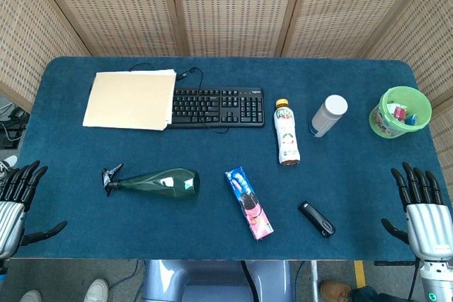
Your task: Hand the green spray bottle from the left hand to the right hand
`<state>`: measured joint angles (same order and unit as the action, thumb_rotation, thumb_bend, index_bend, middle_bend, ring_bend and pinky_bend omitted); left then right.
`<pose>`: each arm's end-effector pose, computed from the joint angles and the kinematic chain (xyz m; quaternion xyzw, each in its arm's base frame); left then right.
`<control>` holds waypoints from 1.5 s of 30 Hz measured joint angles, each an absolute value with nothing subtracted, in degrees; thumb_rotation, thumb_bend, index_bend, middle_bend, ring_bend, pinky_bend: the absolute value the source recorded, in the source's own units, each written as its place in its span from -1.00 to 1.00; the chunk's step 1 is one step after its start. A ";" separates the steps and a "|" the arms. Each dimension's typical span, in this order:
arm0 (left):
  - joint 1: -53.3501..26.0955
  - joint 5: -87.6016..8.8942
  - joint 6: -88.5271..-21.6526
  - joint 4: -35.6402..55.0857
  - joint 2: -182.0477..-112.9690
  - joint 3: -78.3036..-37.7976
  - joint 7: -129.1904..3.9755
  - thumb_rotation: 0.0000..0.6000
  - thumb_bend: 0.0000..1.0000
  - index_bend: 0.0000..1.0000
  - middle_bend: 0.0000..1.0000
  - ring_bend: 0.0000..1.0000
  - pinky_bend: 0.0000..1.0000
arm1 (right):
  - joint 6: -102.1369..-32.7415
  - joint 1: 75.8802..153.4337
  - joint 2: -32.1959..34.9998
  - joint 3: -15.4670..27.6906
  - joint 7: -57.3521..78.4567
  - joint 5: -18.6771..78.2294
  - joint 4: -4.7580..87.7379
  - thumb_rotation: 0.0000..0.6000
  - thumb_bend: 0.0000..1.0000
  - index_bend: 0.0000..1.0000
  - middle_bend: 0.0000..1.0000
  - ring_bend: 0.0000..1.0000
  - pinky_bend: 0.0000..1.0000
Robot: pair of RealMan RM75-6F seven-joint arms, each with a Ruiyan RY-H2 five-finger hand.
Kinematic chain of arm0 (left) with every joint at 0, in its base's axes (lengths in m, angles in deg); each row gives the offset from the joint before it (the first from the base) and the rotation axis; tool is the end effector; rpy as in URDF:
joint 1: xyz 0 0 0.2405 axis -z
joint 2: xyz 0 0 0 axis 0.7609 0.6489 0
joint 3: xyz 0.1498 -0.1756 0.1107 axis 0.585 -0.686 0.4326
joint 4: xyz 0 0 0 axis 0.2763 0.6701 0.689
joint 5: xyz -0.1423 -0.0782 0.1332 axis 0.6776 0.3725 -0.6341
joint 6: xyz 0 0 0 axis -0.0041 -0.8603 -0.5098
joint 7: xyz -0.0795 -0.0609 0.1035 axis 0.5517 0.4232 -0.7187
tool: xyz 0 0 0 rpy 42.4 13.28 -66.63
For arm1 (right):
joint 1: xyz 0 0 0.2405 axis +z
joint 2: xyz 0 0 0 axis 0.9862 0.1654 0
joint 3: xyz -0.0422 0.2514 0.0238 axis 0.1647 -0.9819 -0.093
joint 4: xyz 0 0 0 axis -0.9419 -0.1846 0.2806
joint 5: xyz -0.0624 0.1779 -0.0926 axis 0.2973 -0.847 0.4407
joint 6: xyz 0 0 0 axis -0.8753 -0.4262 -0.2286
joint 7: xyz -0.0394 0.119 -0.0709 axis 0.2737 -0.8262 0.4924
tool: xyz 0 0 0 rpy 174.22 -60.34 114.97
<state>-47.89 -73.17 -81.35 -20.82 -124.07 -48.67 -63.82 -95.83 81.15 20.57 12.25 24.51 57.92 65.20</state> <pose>-0.2680 0.1473 0.1641 -0.6051 -0.3884 -0.4338 0.5430 -0.2840 -0.1613 0.1671 0.5943 -0.3120 0.3901 0.6303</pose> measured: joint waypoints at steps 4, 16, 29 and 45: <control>-47.90 -72.94 -81.29 -20.89 -124.05 -48.73 -63.93 1.00 -1.00 -1.00 -1.00 -1.00 -1.00 | -95.78 81.22 20.36 12.13 24.32 57.75 64.99 1.00 -1.00 -1.00 -1.00 -1.00 -1.00; -44.26 -70.65 -76.53 -17.89 -128.09 -50.99 -64.92 1.00 -1.00 -1.00 -1.00 -1.00 -0.98 | -95.75 81.22 20.58 11.74 22.84 57.02 65.28 1.00 -1.00 -1.00 -1.00 -1.00 -1.00; -33.29 -65.18 -61.02 -0.72 -143.19 -54.71 -67.28 1.00 -1.00 -0.40 -0.70 -0.55 -0.44 | -95.03 81.41 21.15 11.48 21.29 55.98 65.26 1.00 -1.00 -1.00 -1.00 -1.00 -1.00; -27.44 -60.76 -55.37 16.56 -158.54 -55.62 -66.78 1.00 -0.92 -0.27 -0.55 -0.45 -0.40 | -94.51 81.44 22.10 10.96 18.87 54.45 65.12 1.00 -1.00 -1.00 -1.00 -1.00 -1.00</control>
<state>-27.44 -60.76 -55.37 16.56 -158.54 -55.62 -66.78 -94.51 81.44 22.10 10.96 18.87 54.45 65.12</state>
